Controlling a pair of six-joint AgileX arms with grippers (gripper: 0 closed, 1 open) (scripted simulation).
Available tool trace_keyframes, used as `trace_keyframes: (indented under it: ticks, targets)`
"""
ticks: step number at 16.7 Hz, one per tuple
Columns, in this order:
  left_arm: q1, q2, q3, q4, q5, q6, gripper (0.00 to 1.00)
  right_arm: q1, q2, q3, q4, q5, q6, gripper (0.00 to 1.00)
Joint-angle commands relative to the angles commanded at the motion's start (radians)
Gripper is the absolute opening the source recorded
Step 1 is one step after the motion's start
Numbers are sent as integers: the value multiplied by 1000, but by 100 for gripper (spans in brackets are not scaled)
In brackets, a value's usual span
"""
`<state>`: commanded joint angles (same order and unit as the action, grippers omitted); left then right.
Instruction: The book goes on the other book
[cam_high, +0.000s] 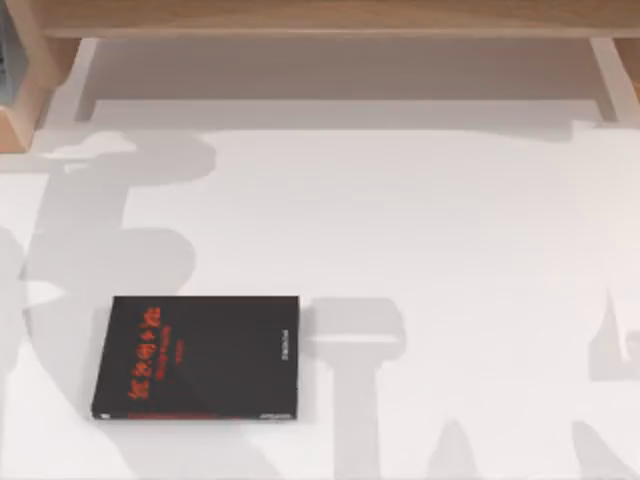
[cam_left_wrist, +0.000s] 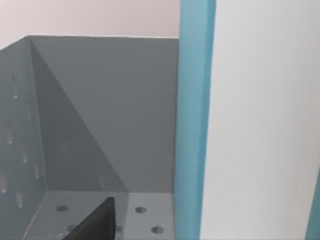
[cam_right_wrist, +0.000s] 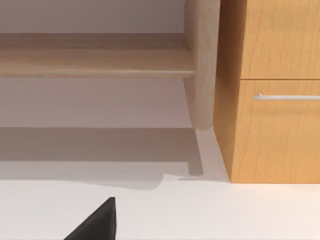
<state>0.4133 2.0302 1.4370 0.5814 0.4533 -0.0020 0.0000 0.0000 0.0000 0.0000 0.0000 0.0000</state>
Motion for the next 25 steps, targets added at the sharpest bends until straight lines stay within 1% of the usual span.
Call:
trace_keyframes:
  ticks: [5, 12, 17, 25]
  targets:
    - [-5, -1, -2, -3, -3, 0, 100, 0, 0, 0, 0, 0, 0, 100]
    - [-26, 92, 140, -47, -24, -1, 100, 0, 0, 0, 0, 0, 0, 100]
    - [-28, 100, 153, -52, -26, -1, 100, 0, 0, 0, 0, 0, 0, 100]
    - [-28, 100, 153, -52, -26, -1, 40, 0, 0, 0, 0, 0, 0, 100]
